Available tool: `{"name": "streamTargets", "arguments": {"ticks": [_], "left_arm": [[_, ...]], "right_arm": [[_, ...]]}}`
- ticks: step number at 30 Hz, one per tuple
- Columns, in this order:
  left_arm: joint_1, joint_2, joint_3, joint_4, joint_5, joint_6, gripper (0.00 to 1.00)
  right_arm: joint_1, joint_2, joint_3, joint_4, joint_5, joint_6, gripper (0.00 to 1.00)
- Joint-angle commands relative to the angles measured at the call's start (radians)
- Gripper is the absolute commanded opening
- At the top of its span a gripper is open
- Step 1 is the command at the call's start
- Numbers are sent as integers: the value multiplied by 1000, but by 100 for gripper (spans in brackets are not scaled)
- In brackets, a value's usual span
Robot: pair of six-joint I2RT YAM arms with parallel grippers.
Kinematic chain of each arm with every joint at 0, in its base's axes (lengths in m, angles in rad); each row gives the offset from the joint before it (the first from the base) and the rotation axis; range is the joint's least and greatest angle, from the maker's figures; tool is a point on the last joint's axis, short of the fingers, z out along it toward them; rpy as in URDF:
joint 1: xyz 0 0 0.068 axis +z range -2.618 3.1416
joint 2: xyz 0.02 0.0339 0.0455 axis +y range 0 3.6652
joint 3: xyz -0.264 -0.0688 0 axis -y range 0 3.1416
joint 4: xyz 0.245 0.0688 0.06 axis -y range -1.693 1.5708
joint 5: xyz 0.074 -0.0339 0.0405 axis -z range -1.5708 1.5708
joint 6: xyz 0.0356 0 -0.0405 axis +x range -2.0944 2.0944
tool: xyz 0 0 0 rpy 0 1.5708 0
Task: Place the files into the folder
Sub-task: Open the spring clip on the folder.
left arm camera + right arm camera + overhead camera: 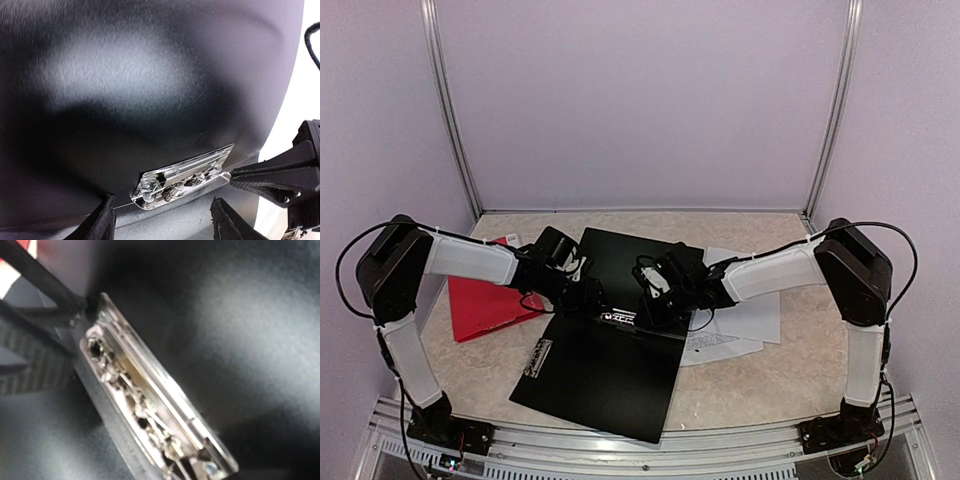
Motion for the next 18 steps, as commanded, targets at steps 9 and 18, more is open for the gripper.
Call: {"name": "streamTargets", "arguments": {"ticks": [9, 18], "left_arm": [[-85, -129, -81, 80, -73, 434, 71], [-119, -154, -175, 261, -14, 737, 72]], "right_arm": [[-75, -106, -23, -254, -77, -175, 0], [-106, -107, -16, -296, -165, -243, 0]]}}
